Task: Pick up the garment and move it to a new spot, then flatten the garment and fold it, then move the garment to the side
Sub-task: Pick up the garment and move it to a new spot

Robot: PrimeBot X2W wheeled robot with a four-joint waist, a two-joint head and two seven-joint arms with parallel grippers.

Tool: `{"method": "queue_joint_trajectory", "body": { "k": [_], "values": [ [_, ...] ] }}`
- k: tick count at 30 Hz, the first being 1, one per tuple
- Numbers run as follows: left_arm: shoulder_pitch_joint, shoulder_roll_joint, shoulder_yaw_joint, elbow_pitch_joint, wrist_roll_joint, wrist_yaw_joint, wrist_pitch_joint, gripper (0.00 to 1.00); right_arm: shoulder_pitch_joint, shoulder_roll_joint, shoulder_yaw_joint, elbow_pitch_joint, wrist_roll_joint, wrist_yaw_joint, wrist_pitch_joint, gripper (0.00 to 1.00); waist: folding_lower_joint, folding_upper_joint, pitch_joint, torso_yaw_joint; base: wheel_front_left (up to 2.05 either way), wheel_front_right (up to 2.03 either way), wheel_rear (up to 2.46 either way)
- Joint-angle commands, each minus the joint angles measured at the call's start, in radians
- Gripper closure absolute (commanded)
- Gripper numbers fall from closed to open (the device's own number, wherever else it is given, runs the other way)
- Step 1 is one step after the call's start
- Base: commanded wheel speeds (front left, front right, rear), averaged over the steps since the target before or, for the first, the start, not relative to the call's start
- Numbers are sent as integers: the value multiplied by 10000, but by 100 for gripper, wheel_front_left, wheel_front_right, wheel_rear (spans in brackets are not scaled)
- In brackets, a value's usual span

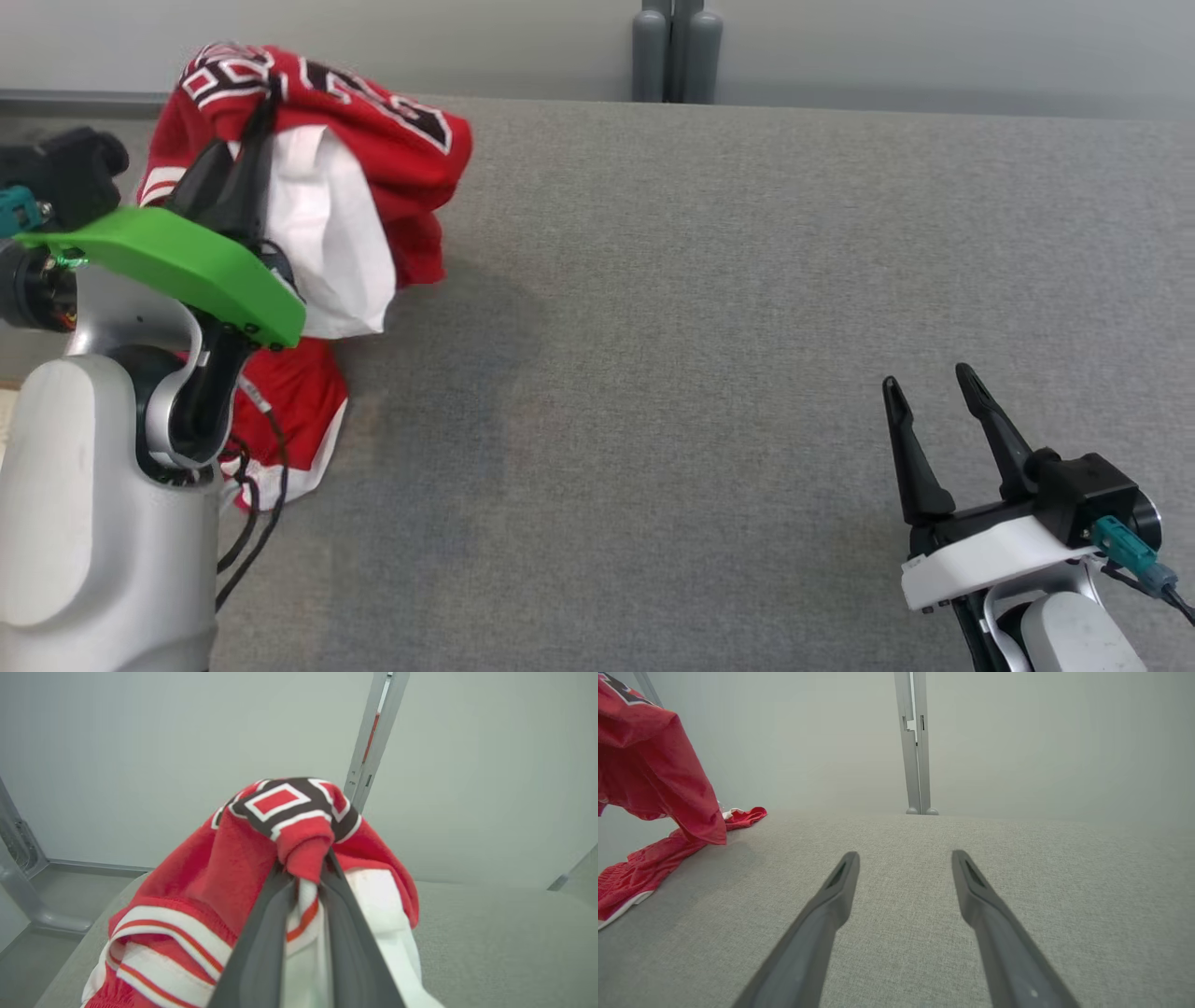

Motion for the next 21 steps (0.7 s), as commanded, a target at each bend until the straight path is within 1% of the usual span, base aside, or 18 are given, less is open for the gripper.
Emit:
{"method": "queue_joint_trajectory", "body": {
  "k": [1,3,6,10,13,16,18,20,21],
  "values": [
    [209,-135,-97,-747,-200,108,262,100,-44,5,44,2,18,4,-31,0,0,0,-232,-590,0,0,0],
    [299,-256,-292,-1833,-299,208,684,100,-56,73,91,22,46,4,-31,0,0,0,-283,-977,0,0,0],
    [519,-717,-798,-3051,-722,285,1240,100,-15,142,108,73,56,4,-31,0,0,0,-377,-1676,0,0,0],
    [811,-1162,-1578,-3759,-1188,345,1670,100,108,220,55,97,52,4,-31,0,0,0,-457,-2649,0,0,0],
    [1050,-1421,-2174,-3621,-1527,538,1591,100,161,259,-19,106,84,4,-31,0,0,0,-453,-3386,0,0,0],
    [1235,-1535,-2758,-3163,-1872,727,1392,100,284,311,-133,95,92,4,-31,0,0,0,-422,-3923,0,0,0],
    [1333,-1560,-3015,-2627,-2025,858,1053,100,359,342,-197,82,102,4,-31,0,0,0,-378,-4169,0,0,0],
    [1474,-1572,-3235,-1798,-2213,979,689,100,398,387,-214,50,106,4,-31,0,0,0,-305,-4365,0,0,0],
    [1531,-1582,-3328,-1266,-2338,972,444,100,421,404,-251,40,123,4,-31,0,0,0,-263,-4433,0,0,0]
  ]
}}
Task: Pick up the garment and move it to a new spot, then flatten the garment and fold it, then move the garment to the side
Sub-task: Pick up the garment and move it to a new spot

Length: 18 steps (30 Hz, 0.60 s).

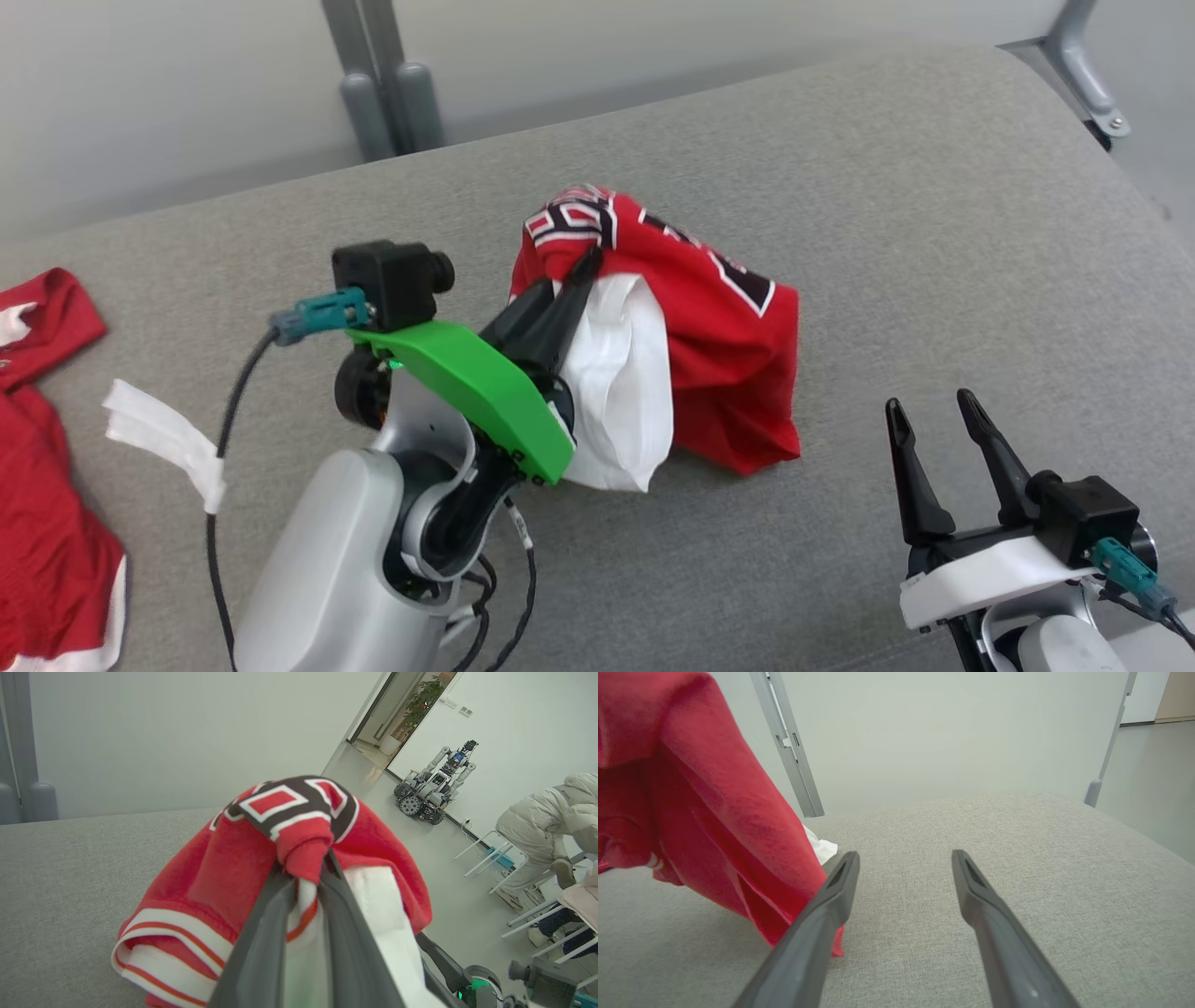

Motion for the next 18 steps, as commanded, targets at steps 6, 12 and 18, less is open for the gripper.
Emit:
{"method": "queue_joint_trajectory", "body": {
  "k": [6,12,18],
  "values": [
    [180,27,-1036,3554,-120,-85,-1394,100,173,113,-185,-3,23,4,-31,0,0,0,206,-660,0,0,0],
    [-87,29,-2375,5169,156,-307,-2919,18,-45,-11,-188,-67,-52,4,-31,0,0,0,179,-107,0,0,0],
    [12,71,-2469,5088,683,134,-4894,0,-112,-539,-309,-286,-204,4,-31,0,0,0,-98,706,0,0,0]
  ]
}}
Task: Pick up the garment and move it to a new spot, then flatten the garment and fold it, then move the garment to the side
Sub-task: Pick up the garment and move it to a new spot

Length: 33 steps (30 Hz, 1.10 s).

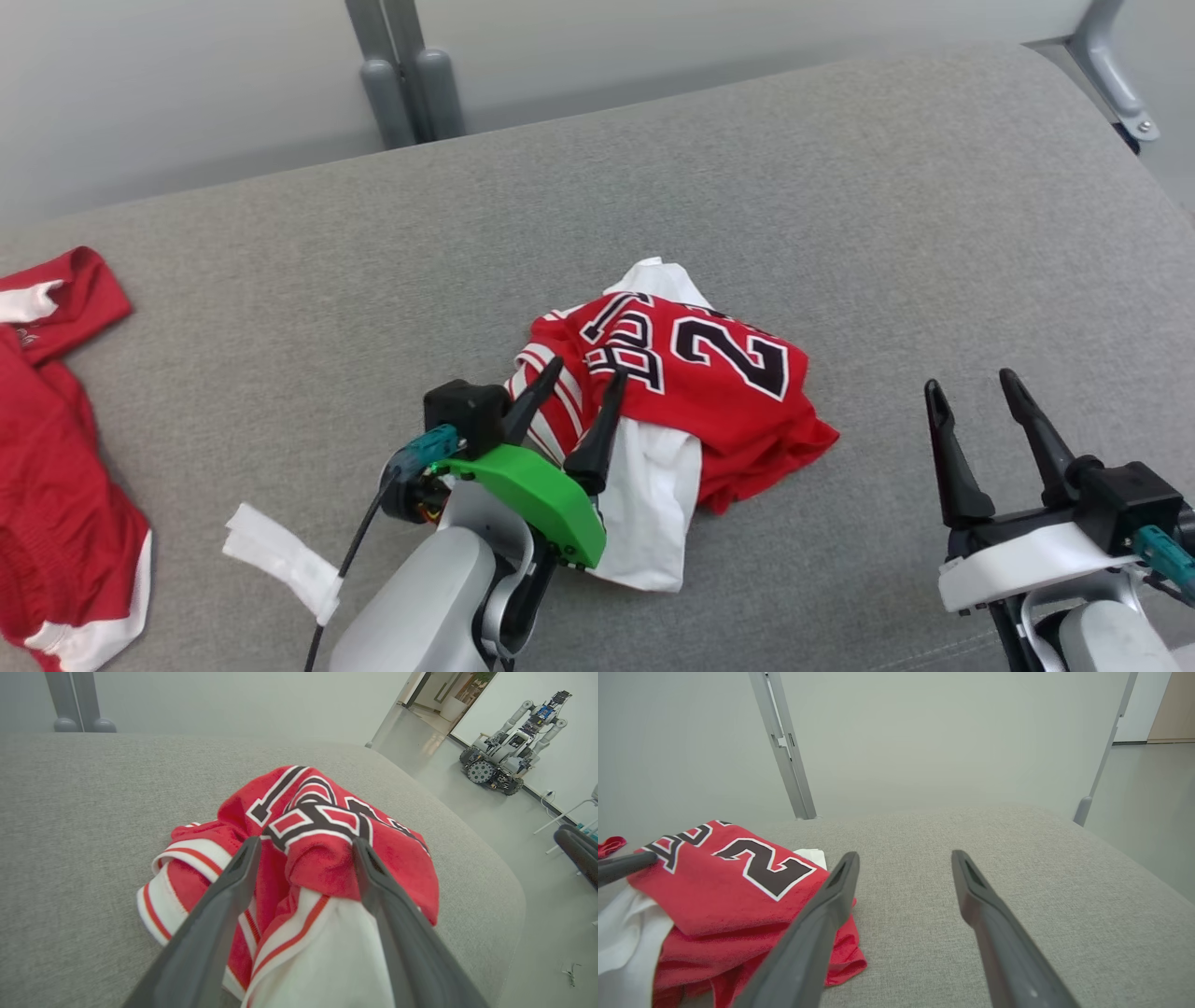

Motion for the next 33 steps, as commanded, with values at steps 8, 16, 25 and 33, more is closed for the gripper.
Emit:
{"method": "queue_joint_trajectory", "body": {
  "k": [8,16,25,33],
  "values": [
    [2365,1453,1222,-1565,739,1130,-1384,0,794,-577,-711,-607,-175,4,-31,0,1,-1,-1046,1500,0,0,0],
    [4429,1606,3429,-3138,2426,932,-1398,0,1552,-359,-1191,-685,-246,4,-31,0,1,-1,-1443,2044,0,0,0],
    [5686,713,5389,-3273,3664,-127,-1400,0,1839,46,-1134,-459,-256,4,-31,0,1,-1,-1725,2063,0,0,0],
    [5668,268,6094,-3125,4284,-862,-1401,0,1726,105,-994,-365,-293,4,-31,0,1,-1,-1745,1981,0,0,0]
  ]
}}
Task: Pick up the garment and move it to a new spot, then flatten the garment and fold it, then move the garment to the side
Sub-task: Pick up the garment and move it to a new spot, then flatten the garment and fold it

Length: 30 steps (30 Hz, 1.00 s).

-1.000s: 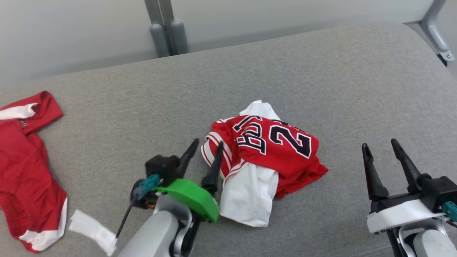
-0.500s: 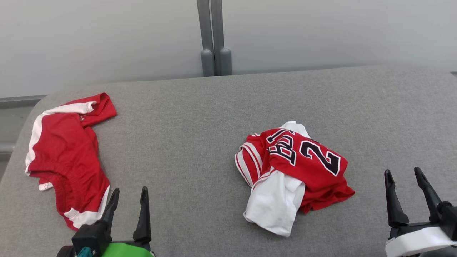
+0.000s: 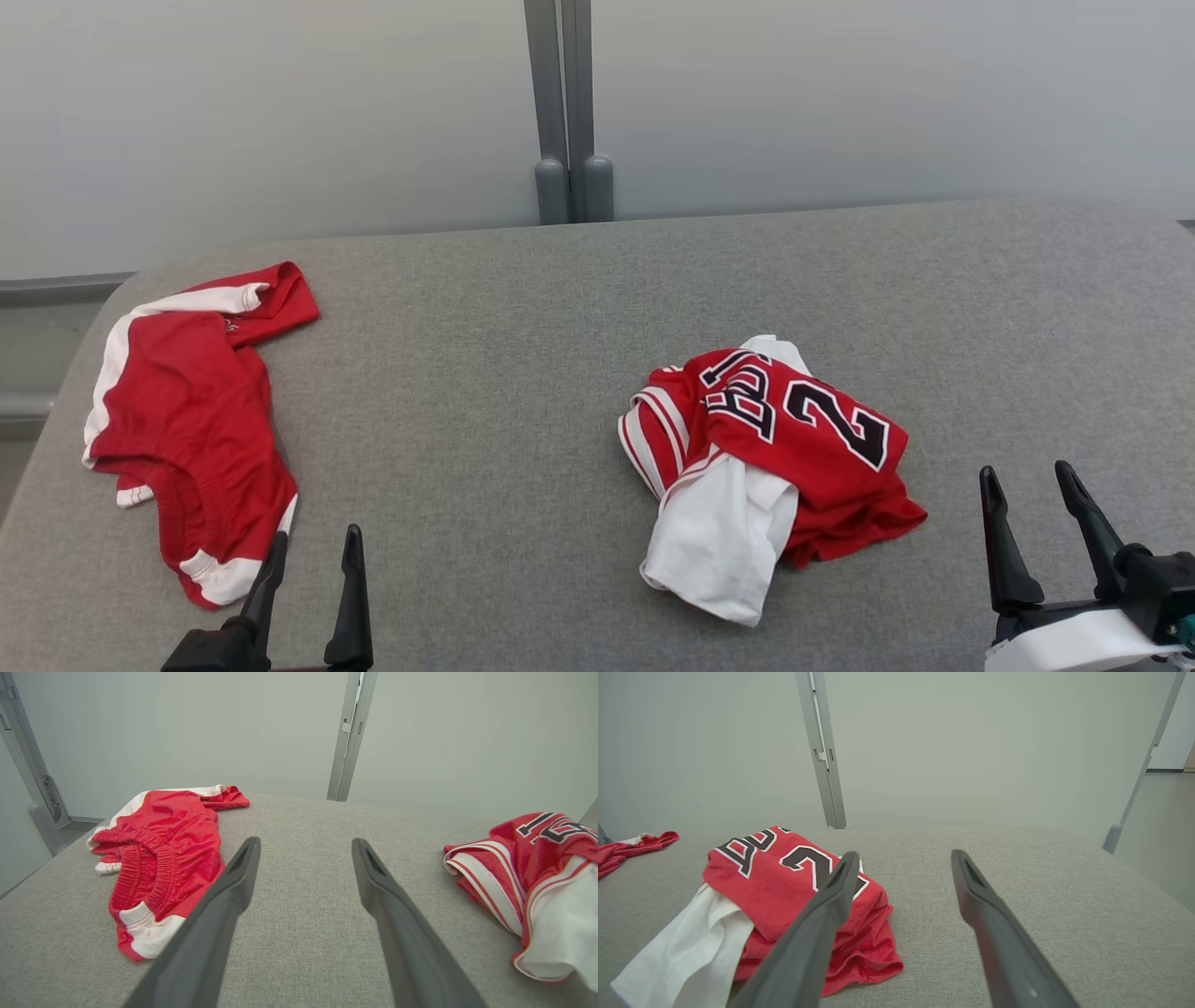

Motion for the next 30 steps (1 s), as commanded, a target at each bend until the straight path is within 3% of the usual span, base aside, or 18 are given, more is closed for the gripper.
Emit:
{"method": "queue_joint_trajectory", "body": {
  "k": [1,14,30],
  "values": [
    [-37,-38,101,26,84,-81,-5,0,-16,4,3,11,-44,4,-31,0,1,0,1,-18,0,0,0],
    [-236,-211,457,271,374,-386,-5,0,-112,-61,82,39,-19,4,-31,0,1,0,107,-42,0,0,0],
    [-347,-248,603,279,514,-448,-6,0,-206,-62,205,59,-33,4,-31,0,1,0,212,-111,0,0,0]
  ]
}}
